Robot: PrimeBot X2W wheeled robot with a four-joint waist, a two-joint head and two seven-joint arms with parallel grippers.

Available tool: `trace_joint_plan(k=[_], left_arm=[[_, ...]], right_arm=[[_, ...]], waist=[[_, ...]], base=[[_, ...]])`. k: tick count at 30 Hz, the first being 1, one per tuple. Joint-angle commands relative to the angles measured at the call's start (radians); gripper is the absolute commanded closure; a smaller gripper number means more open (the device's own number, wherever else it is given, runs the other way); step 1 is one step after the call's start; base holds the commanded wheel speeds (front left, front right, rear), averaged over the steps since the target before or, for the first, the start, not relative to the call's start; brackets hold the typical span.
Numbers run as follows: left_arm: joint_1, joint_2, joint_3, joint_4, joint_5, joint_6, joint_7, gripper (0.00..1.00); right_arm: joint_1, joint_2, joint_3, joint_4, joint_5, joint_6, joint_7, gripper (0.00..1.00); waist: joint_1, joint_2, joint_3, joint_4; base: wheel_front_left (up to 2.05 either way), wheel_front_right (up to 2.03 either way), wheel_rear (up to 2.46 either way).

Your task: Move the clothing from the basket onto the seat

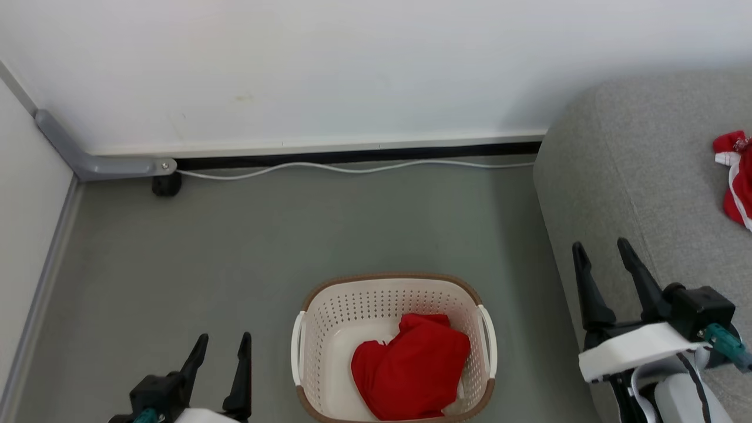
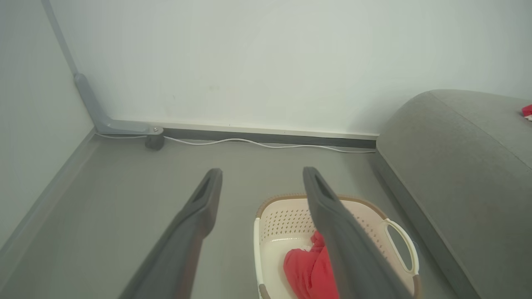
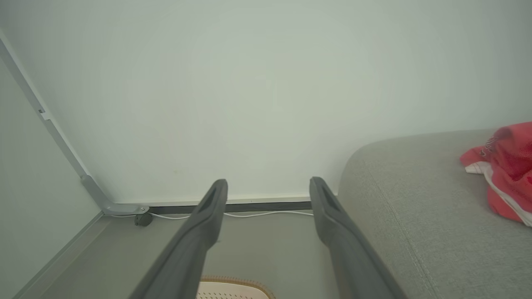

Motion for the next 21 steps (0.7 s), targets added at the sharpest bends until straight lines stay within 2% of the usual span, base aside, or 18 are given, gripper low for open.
trace_joint_plan(k=[1, 13, 21], left_arm=[[-0.07, 0.006, 0.013, -0.011, -0.006, -0.002, -0.009, 0.0], [-0.308, 0.006, -0.22, 0.14, -0.064, -0.014, -0.009, 0.0], [-0.466, 0.006, -0.344, 0.24, -0.095, -0.022, -0.009, 0.0]], right_arm=[[-0.047, -0.013, 0.025, -0.035, 0.007, 0.003, -0.006, 0.0], [-0.236, -0.052, 0.04, -0.118, 0.039, 0.003, -0.006, 0.0], [-0.338, -0.06, 0.048, -0.159, 0.049, 0.003, -0.006, 0.0]], waist=[[0.0, -0.0001, 0.056, -0.017], [0.0, -0.0001, 0.356, -0.051], [0.0, -0.0001, 0.511, -0.068]], base=[[0.0, 0.0, 0.0], [0.0, 0.0, 0.0], [0.0, 0.0, 0.0]])
